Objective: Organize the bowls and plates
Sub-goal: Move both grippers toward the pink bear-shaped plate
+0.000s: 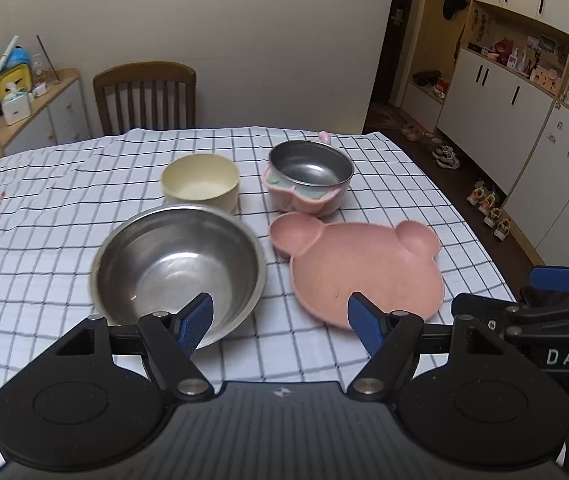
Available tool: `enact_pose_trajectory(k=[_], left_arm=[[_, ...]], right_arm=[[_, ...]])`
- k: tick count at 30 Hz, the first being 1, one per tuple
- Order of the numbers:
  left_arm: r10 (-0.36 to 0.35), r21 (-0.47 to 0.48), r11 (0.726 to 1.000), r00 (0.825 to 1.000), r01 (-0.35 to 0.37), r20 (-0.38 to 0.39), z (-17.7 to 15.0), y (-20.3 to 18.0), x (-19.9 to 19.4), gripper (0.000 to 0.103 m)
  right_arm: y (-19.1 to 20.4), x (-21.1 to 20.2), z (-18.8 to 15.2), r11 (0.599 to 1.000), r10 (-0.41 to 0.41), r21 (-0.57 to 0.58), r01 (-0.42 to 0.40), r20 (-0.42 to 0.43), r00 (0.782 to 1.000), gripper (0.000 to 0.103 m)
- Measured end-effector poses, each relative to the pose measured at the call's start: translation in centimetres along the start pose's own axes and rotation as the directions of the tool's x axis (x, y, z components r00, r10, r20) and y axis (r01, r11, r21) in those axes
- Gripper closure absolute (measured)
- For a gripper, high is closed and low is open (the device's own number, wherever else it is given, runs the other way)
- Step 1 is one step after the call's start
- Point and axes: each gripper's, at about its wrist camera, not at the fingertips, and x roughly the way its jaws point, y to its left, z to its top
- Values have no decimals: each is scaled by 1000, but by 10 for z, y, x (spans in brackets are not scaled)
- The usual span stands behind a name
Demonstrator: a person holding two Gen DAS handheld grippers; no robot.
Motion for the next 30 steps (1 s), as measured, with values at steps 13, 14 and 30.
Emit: enact_pose_trajectory(k=[13, 14, 30], left_arm=[[4, 17, 1000, 990, -1, -139, 26, -32, 93, 29], [10, 16, 1000, 989, -8, -150, 26, -34, 99, 29], [43, 13, 999, 973, -41, -229, 21, -41, 147, 33]], right_arm=[[-51, 65, 19, 989, -105, 97, 113, -82, 991, 6], [-55, 70, 19, 987, -110, 108, 119, -93, 990, 7], [-81, 144, 11, 970, -112, 184, 161, -248, 962, 48]])
